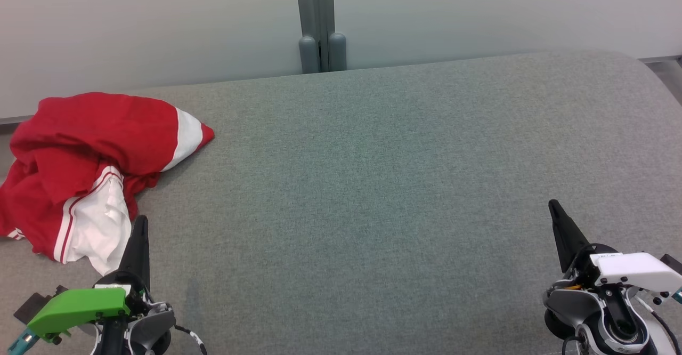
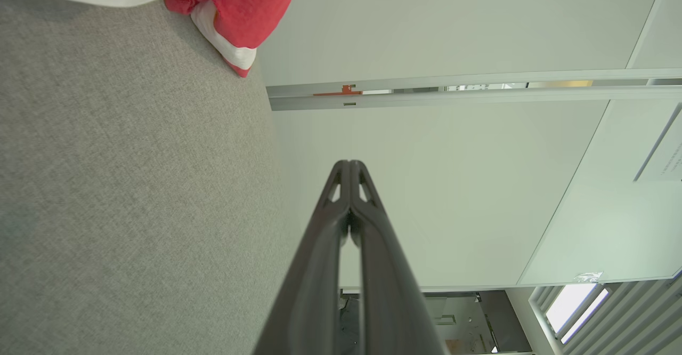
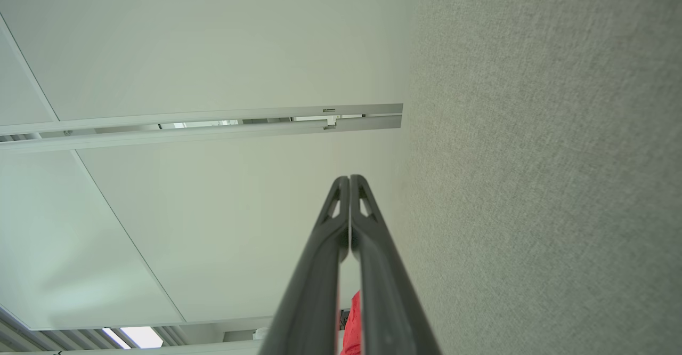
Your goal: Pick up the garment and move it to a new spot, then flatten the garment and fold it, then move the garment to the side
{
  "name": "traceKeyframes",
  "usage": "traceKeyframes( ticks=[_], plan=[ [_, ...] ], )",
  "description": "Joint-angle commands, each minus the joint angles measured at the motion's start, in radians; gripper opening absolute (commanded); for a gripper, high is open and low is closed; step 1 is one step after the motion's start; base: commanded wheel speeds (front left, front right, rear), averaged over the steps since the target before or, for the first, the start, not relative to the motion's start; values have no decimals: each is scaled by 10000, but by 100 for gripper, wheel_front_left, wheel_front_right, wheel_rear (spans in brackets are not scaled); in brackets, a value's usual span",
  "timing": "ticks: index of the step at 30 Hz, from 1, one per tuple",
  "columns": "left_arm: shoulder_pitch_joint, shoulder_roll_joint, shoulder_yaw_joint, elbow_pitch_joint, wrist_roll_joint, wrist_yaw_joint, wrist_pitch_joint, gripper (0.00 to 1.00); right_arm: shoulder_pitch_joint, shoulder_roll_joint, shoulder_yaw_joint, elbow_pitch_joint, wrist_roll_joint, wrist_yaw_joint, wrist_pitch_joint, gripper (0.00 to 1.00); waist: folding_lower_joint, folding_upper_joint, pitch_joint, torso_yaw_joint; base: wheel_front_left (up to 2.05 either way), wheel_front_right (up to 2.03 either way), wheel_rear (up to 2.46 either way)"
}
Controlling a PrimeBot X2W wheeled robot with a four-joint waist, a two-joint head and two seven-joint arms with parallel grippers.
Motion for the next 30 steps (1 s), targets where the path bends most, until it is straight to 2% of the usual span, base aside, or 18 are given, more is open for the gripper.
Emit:
traceKeyframes(
  ticks=[1,30],
  plan=[
    [-117,14,20,-16,-3,-40,25,0,-59,-7,-1,11,69,4,22,0,0,0,0,0,0,0,0],
    [-118,14,20,-16,-3,-41,25,0,-59,-7,-1,11,69,4,22,0,0,0,0,0,0,0,0]
  ],
)
